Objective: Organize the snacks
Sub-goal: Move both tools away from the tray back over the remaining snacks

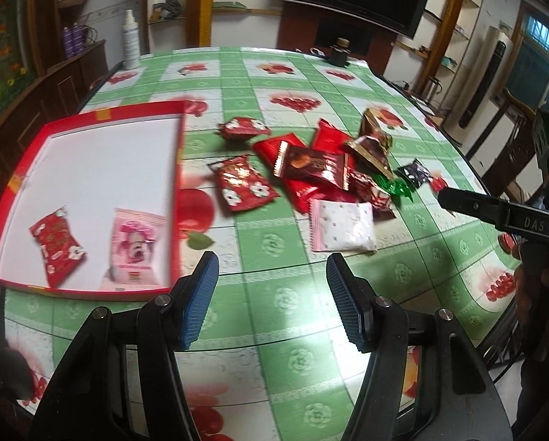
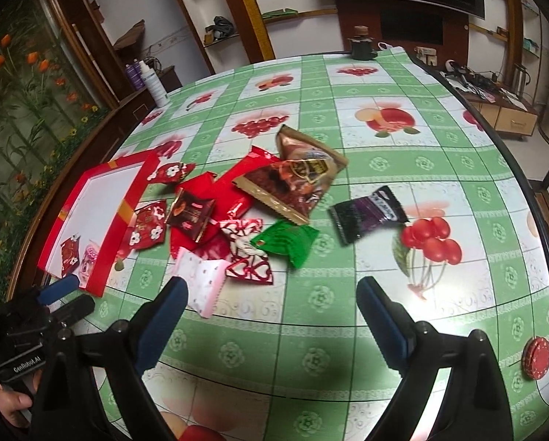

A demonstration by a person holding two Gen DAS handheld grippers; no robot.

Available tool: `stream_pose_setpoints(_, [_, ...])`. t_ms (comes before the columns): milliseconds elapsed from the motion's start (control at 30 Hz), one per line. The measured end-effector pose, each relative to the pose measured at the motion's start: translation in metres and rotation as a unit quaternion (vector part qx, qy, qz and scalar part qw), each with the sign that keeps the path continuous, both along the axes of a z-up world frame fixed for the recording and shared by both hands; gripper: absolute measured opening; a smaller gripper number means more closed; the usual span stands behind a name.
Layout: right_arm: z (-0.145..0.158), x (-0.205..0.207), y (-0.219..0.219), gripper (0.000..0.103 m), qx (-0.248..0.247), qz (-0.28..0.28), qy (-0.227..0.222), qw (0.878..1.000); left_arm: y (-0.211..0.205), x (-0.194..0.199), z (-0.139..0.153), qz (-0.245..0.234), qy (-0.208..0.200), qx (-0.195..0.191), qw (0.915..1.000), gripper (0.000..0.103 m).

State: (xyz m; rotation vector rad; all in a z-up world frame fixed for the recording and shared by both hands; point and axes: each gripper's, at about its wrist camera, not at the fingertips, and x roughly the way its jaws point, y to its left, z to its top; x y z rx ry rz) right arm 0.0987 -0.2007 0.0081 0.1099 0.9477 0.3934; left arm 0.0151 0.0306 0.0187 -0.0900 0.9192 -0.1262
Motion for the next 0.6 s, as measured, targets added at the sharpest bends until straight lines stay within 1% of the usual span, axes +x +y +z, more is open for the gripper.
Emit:
stream_pose_setpoints(200, [-0.003, 0.003, -0.012, 0.095, -0.006, -0.014, 0.006, 1.000, -0.015, 0.010, -0.008, -0.017, 0.009, -0.005, 0.9998, 0.061])
stream_pose_setpoints(400, [-0.008, 0.016, -0.027, 0.095, -0.017, -0.043, 0.032, 0.998, -0.032, 0.021, -0.022, -0.049, 0.018, -0.011, 0.9986, 0.061])
stream_pose_setpoints(600, [-0.010, 0.028, -0.038, 0.095, -0.008, -0.060, 0.043, 0.997, -0.045, 0.035, -0.031, -0.067, 0.035, -0.022, 0.9969, 0.061])
